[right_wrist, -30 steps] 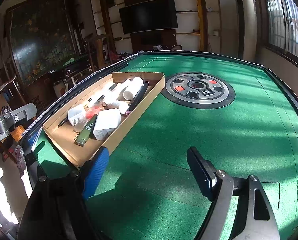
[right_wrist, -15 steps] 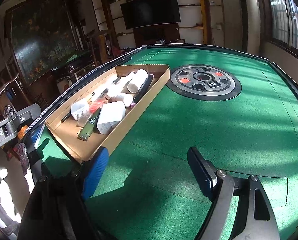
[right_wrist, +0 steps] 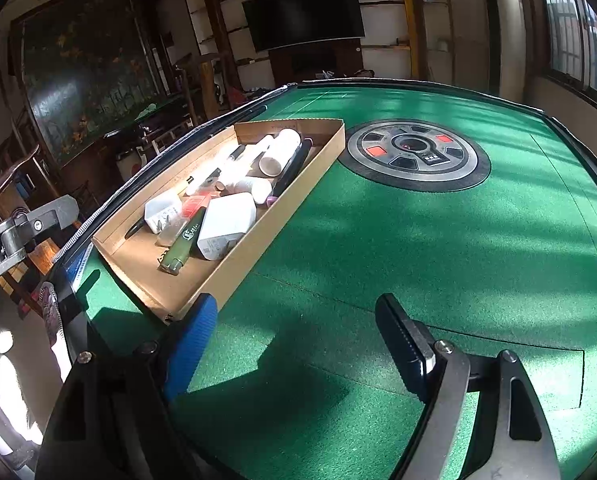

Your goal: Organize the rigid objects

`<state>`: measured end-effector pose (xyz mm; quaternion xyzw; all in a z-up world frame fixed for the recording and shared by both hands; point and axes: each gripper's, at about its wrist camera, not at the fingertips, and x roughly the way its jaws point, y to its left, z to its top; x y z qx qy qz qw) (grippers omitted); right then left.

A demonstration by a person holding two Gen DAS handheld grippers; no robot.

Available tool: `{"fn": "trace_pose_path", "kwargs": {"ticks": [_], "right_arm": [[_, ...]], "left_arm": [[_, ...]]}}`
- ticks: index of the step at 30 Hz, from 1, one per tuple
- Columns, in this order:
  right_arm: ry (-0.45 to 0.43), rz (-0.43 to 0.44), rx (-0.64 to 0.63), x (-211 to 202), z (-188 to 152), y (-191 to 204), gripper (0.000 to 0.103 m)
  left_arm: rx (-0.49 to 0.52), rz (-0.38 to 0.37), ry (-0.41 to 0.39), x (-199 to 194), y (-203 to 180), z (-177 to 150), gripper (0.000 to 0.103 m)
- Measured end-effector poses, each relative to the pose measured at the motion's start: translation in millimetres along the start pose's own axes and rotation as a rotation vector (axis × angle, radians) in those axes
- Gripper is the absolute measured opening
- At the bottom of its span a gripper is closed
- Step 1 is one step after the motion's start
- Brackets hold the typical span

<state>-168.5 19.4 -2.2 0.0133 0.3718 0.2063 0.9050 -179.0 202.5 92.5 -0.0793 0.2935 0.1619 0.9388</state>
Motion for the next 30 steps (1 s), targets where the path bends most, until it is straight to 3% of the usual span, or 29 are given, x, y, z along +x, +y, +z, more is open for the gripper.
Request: {"fn": "trace_pose_path", "kwargs": {"ticks": [19, 26, 30], "right_arm": [[0.034, 0.001, -0.041, 6, -1, 9, 0.081], [-0.036, -0.016, -0.053, -9, -3, 10, 0.081], [-0.05, -0.049, -0.076, -13, -1, 13, 0.081]], "left_arm": [[-0.036, 0.014, -0.036, -9, 7, 3, 0.096], [-0.07, 0.077, -0.139, -24, 17, 6, 0.101], [-0.077, 0.083, -0.137, -22, 21, 8, 0.102]]}}
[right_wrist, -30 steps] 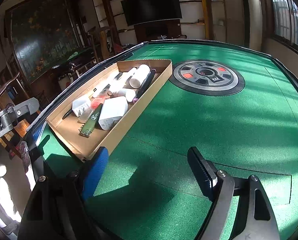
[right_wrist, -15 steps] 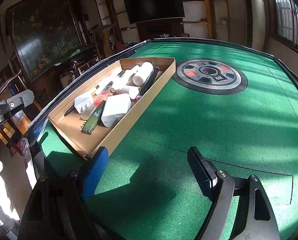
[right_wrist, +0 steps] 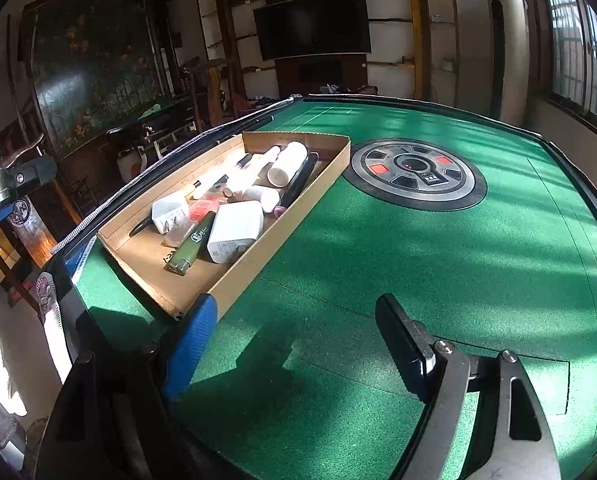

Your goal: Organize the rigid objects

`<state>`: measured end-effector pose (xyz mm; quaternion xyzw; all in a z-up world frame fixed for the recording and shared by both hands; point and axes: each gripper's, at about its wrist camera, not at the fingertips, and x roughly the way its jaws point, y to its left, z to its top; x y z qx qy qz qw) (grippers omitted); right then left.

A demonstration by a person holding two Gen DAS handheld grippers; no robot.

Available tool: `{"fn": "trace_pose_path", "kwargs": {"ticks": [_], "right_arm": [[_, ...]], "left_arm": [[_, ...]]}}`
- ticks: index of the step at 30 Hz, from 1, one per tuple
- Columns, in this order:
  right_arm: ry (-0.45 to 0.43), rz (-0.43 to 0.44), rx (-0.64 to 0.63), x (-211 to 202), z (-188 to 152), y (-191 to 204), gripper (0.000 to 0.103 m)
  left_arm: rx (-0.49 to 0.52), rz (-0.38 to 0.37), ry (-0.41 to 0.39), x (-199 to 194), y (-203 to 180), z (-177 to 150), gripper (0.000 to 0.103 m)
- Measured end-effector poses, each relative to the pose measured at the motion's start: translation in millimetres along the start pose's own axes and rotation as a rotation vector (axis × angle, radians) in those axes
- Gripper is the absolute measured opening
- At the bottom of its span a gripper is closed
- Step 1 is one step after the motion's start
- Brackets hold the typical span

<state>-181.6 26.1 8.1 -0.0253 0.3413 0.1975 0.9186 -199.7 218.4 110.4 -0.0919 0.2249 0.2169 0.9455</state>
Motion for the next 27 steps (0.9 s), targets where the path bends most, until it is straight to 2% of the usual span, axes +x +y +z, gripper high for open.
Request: {"fn": "trace_pose_path", "kwargs": {"ticks": [7, 27], "right_arm": [[-0.052, -0.043, -0.005, -15, 10, -4, 0.081], [-0.027, -0.029, -0.017, -9, 1, 3, 0.083]], "left_arm": [[0.013, -0.012, 0.062, 13, -3, -5, 0.102], [0.032, -0.019, 0.131, 26, -8, -14, 0.102]]}}
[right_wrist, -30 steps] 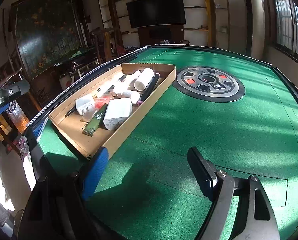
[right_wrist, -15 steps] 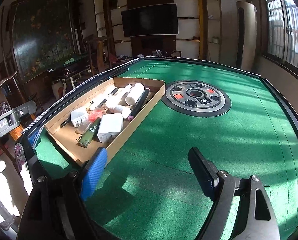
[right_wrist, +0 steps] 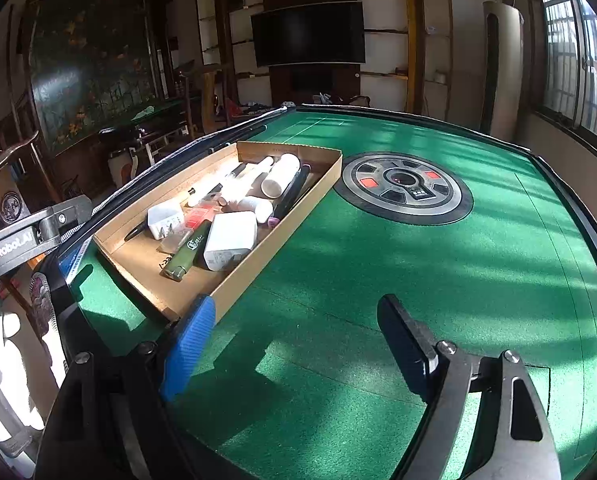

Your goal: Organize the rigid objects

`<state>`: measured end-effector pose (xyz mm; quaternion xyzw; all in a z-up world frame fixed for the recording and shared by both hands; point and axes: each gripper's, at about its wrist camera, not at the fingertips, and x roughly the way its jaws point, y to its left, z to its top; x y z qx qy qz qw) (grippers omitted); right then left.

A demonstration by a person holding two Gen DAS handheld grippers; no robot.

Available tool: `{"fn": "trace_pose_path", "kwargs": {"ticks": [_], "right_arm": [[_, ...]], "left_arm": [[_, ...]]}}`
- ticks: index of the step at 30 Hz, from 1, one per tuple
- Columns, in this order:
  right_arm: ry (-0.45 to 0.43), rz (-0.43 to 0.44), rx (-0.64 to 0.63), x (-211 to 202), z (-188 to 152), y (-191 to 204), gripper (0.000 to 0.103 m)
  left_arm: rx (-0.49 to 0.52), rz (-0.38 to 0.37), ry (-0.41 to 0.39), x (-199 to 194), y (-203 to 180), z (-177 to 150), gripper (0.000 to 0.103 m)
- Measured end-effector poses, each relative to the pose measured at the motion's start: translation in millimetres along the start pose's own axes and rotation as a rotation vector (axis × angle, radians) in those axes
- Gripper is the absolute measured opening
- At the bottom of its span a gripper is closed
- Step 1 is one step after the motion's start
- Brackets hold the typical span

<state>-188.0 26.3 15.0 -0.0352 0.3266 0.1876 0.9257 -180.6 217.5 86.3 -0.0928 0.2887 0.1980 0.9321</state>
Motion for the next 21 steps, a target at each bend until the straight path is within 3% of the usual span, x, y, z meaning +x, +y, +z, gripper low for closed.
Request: {"fn": "trace_pose_path", "kwargs": {"ticks": [21], "right_arm": [[0.0, -0.003, -0.041, -2.6, -1.4, 9.5, 0.083]], "left_arm": [[-0.02, -0.01, -0.047, -7.4, 3.6, 1.0, 0.102]]}}
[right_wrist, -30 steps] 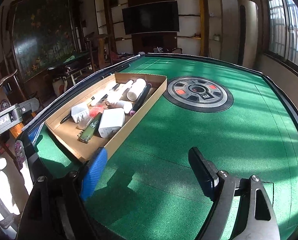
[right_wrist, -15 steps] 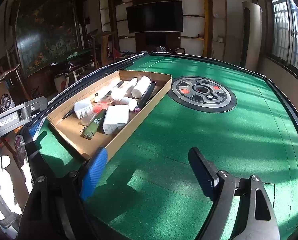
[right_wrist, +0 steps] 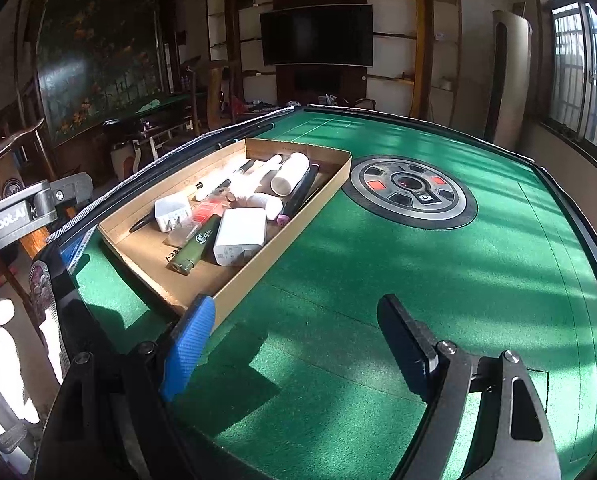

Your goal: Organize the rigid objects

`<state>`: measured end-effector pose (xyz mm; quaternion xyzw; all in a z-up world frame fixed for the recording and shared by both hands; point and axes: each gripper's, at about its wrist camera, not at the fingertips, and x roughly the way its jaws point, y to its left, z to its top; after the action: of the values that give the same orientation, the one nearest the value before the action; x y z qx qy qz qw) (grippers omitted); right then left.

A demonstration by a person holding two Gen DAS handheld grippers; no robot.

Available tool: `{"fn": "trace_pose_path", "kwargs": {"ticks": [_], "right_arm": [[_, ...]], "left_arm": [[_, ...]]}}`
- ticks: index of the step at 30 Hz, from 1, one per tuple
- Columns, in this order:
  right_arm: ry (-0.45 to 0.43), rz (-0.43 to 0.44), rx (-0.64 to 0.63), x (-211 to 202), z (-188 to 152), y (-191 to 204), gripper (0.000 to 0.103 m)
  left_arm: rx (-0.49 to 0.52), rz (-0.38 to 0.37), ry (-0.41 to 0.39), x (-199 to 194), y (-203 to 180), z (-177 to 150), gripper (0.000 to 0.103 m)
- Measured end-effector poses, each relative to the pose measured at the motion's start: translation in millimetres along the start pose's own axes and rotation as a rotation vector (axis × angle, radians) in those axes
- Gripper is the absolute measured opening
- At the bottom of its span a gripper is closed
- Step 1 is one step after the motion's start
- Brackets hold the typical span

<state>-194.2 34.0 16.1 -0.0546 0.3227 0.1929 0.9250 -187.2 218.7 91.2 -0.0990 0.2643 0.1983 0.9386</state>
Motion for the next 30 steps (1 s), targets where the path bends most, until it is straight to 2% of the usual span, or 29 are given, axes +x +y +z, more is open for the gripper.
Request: {"fn": "trace_pose_path", "kwargs": {"ticks": [23, 30], "right_arm": [[0.012, 0.022, 0.014, 4, -5, 1, 0.083], [0.023, 0.032, 0.015, 8, -6, 4, 0.083]], "left_arm": [[-0.006, 0.003, -0.023, -7, 1, 0, 0.102], [-0.019, -0.015, -0.051, -13, 6, 2, 0.102]]}}
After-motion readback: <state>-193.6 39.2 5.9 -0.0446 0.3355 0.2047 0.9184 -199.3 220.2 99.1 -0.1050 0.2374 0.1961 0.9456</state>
